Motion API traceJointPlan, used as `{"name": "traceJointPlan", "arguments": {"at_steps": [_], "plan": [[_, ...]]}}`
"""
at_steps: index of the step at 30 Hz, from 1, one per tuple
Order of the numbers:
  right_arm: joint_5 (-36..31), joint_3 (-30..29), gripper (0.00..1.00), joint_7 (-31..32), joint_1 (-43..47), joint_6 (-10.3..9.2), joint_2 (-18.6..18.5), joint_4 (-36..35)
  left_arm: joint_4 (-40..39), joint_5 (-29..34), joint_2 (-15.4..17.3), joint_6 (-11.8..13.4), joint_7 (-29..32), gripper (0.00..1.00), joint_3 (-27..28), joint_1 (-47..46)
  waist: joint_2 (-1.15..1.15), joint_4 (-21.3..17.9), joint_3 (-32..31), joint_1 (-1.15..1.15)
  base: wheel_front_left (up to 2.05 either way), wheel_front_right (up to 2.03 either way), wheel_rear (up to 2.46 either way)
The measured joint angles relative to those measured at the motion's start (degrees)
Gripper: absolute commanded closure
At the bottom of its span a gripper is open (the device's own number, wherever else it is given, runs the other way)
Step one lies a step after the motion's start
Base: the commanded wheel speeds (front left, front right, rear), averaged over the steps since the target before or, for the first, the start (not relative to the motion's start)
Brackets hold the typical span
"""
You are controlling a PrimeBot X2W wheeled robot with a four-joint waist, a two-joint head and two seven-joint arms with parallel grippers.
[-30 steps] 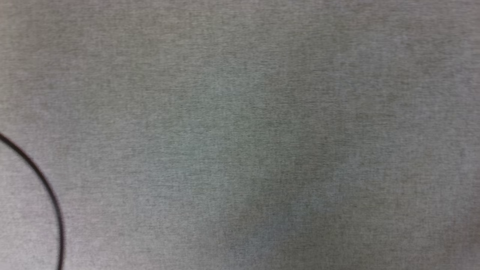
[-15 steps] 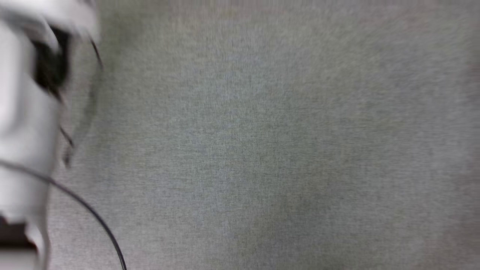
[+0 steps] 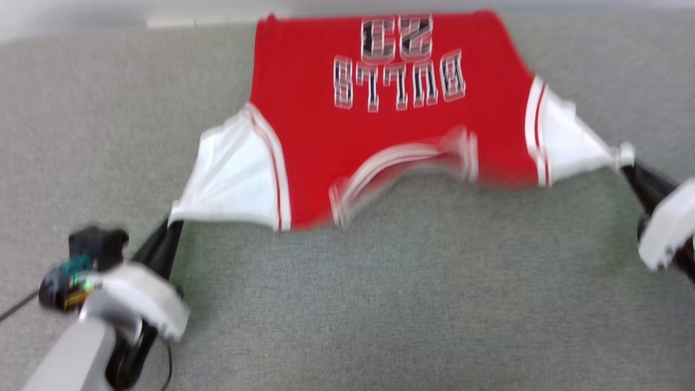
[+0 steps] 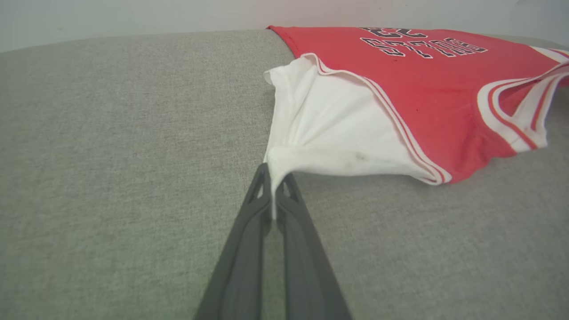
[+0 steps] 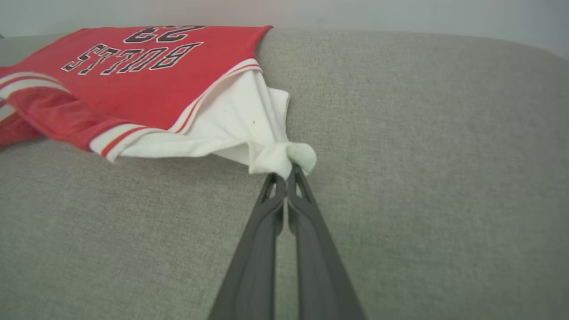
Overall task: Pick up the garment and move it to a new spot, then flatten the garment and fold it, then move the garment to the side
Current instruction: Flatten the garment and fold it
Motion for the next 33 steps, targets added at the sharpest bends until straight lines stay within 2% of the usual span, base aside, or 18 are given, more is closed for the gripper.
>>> {"name": "traceJointPlan", "arguments": {"at_steps": [6, 10, 15, 21, 27, 28, 33], "plan": [[1.94, -0.36, 1.00, 2.55, 10.29, 0.01, -2.91, -3.72, -7.19, -2.96, 3.55, 1.85, 4.19, 1.00, 0.48, 12.32, 0.00, -0.94, -5.51, -0.01, 0.00, 0.00, 0.00], [3.53, -1.98, 1.00, 4.50, 16.62, 0.01, -3.69, -6.03, -11.34, -5.24, 5.35, 3.78, 5.98, 1.00, 1.29, 20.00, 0.00, -1.47, -8.10, -0.01, 0.00, 0.00, 0.00], [3.90, -4.53, 1.00, 9.03, 23.77, 0.02, -4.74, -8.05, -15.33, -8.13, 7.77, 4.79, 7.51, 1.00, 2.90, 27.05, 0.00, -2.03, -10.52, -0.01, 0.00, 0.00, 0.00], [3.79, -8.68, 1.00, 12.18, 30.89, 0.00, -3.54, -12.37, -19.73, -9.82, 7.92, 5.33, 11.84, 1.00, 0.15, 32.97, 0.00, -2.30, -12.10, -0.01, 0.00, 0.00, 0.00], [1.80, -12.56, 0.99, 13.79, 34.25, -0.02, -0.11, -15.13, -21.45, -9.31, 5.46, 5.95, 11.79, 1.00, -1.79, 33.33, 0.00, -2.15, -12.01, 0.00, 0.00, 0.00, 0.00], [1.43, -12.96, 0.00, 13.71, 34.38, -0.02, 0.35, -15.88, -21.64, -9.26, 5.05, 6.00, 11.61, 1.00, -1.94, 32.96, 0.00, -2.07, -11.97, 0.00, 0.00, 0.00, 0.00], [-0.55, -15.68, 0.00, 10.91, 34.18, -0.03, 1.91, -20.08, -23.63, -8.72, 4.14, 5.97, 11.36, 1.00, -2.80, 31.27, 0.00, -1.85, -12.12, 0.00, 0.00, 0.00, 0.00]]}}
